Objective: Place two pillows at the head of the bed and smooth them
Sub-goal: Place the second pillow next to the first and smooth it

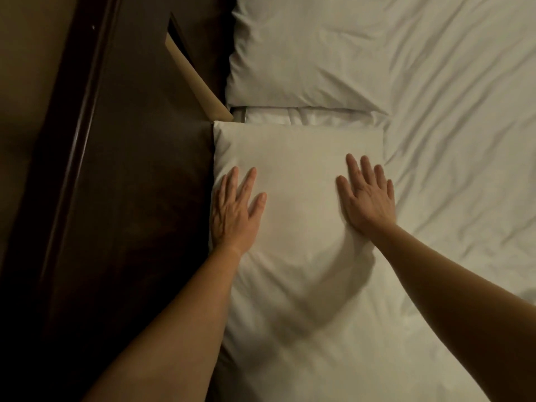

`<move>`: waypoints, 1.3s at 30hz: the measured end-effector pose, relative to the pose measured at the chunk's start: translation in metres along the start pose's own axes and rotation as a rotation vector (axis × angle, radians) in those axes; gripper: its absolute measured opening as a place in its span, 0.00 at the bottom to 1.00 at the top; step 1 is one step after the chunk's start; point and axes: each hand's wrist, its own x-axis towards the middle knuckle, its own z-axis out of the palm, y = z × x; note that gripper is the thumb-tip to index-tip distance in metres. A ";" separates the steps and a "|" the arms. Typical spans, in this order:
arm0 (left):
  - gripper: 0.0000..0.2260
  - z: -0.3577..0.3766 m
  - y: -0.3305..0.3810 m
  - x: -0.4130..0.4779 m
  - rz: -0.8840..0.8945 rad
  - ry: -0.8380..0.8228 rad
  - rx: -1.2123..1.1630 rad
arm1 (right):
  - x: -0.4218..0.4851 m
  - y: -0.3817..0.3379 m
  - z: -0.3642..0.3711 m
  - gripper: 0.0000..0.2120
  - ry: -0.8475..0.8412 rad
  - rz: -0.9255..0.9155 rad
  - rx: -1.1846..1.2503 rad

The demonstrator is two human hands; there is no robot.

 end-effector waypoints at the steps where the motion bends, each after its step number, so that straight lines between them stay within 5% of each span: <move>1: 0.29 0.000 0.000 0.001 -0.004 -0.003 -0.013 | 0.001 0.004 -0.003 0.32 -0.010 0.026 0.012; 8: 0.30 -0.020 0.032 0.038 -0.021 0.076 -0.055 | 0.022 -0.033 -0.020 0.32 0.115 -0.030 0.065; 14: 0.27 0.002 0.062 0.072 0.065 0.005 -0.014 | 0.043 -0.071 0.000 0.30 0.040 -0.201 0.016; 29: 0.28 0.018 0.037 0.069 0.033 0.023 0.076 | 0.054 -0.023 0.002 0.32 0.048 -0.081 -0.003; 39: 0.28 -0.015 0.024 0.056 -0.097 -0.127 -0.054 | 0.030 0.019 -0.018 0.32 -0.033 0.120 0.052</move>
